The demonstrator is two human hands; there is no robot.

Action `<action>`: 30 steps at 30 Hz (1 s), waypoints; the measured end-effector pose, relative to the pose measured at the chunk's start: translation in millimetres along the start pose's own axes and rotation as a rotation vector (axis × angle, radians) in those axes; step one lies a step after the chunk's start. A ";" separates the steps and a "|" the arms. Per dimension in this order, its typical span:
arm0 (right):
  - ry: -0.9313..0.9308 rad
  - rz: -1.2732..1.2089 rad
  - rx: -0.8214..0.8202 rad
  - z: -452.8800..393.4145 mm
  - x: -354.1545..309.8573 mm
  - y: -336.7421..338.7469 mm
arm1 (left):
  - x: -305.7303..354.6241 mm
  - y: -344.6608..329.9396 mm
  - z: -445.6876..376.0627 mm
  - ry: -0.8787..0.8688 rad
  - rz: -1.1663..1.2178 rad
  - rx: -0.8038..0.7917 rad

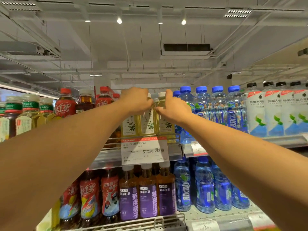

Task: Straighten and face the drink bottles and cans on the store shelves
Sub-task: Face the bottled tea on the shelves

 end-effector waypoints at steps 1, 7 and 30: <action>0.007 0.011 0.010 3.5 -2.5 -0.2 | 0.5 -0.5 2.7 -0.013 -0.021 -0.004; 0.039 0.024 0.054 52.3 -24.2 1.1 | 2.4 -12.6 37.1 -0.054 -0.088 -0.050; 0.375 -0.264 -1.007 377.5 -25.1 -84.8 | 28.0 -75.6 396.5 0.169 0.213 -0.431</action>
Point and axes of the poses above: each hand's wrist, its own z-axis away from the middle knuckle, its own y-axis out of the back of the hand, x = y × z, the point moved 9 cm from there along -z, towards the middle knuckle, and after that the axes turned 7 degrees about y, right-handed, at the moved point
